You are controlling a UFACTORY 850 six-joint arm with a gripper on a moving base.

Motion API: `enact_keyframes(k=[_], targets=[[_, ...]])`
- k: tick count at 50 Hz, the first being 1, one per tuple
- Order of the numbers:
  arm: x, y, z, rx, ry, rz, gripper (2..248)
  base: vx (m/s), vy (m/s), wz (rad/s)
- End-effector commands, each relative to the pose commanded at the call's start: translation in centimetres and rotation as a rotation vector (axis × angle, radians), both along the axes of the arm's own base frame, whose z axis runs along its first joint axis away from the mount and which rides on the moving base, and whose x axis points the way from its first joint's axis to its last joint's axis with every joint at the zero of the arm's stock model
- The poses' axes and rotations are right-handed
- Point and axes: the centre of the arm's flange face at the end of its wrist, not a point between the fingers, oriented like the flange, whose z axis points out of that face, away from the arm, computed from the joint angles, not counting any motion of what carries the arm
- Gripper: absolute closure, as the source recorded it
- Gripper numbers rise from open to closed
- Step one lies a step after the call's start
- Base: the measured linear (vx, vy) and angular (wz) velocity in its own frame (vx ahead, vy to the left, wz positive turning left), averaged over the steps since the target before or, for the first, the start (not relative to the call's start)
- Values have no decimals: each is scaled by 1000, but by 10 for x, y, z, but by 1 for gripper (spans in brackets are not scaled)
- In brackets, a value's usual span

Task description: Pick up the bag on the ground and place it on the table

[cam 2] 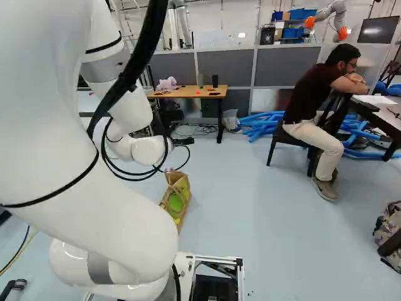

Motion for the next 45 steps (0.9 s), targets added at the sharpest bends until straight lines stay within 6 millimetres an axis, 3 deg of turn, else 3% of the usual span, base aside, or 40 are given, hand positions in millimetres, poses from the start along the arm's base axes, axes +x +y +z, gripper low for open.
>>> enact_keyframes(k=[45], targets=[[65, 50, -21, -49, 261, 94, 3, 0, 0, 0]])
